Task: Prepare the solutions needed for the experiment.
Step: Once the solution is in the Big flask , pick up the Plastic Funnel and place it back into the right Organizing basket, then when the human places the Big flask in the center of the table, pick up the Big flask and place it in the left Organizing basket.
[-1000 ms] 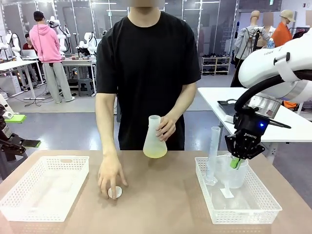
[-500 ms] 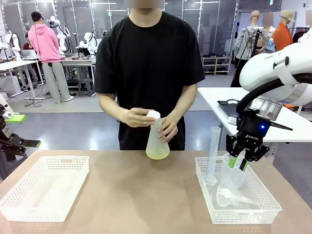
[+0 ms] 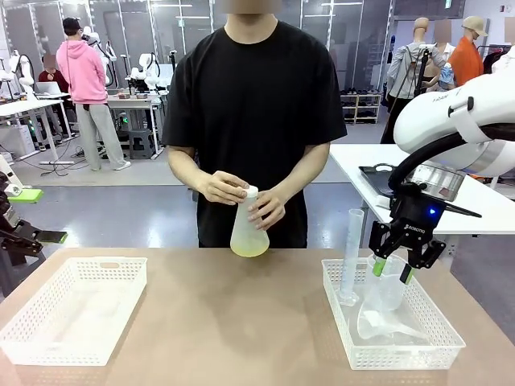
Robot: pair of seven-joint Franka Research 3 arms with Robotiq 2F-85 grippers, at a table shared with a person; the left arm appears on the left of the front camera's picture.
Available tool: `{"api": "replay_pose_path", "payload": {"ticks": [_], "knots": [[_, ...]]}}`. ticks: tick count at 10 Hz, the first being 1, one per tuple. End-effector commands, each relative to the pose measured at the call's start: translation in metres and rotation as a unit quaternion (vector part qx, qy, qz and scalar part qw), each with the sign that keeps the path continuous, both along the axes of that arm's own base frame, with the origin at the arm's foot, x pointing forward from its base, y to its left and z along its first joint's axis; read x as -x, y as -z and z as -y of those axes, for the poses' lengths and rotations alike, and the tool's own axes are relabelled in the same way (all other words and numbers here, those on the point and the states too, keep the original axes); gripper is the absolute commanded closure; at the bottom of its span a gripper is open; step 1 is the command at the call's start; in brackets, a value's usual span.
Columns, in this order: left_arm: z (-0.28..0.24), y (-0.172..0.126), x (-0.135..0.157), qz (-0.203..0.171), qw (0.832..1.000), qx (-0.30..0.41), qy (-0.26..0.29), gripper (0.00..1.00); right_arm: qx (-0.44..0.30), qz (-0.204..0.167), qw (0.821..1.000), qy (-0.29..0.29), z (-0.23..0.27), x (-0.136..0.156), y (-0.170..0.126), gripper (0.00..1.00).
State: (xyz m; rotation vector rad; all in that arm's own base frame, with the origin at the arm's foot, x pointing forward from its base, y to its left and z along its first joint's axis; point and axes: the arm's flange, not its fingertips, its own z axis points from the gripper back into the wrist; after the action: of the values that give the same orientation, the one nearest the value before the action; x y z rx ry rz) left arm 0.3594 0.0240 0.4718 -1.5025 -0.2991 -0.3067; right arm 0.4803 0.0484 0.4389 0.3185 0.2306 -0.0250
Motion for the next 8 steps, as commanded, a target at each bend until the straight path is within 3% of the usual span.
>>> {"api": "replay_pose_path", "payload": {"ticks": [1, 8], "knots": [[0.0002, -0.0018, 0.0007, 0.002, 1.000, 0.002, 0.005, 0.00, 0.000, 0.002, 1.000, 0.000, 0.0004, 0.0009, -0.0018, 0.39], [0.0002, -0.0018, 0.0007, 0.002, 1.000, 0.002, 0.005, 0.00, 0.000, 0.000, 1.000, 0.000, 0.0000, 0.0000, -0.0001, 0.39]]}}
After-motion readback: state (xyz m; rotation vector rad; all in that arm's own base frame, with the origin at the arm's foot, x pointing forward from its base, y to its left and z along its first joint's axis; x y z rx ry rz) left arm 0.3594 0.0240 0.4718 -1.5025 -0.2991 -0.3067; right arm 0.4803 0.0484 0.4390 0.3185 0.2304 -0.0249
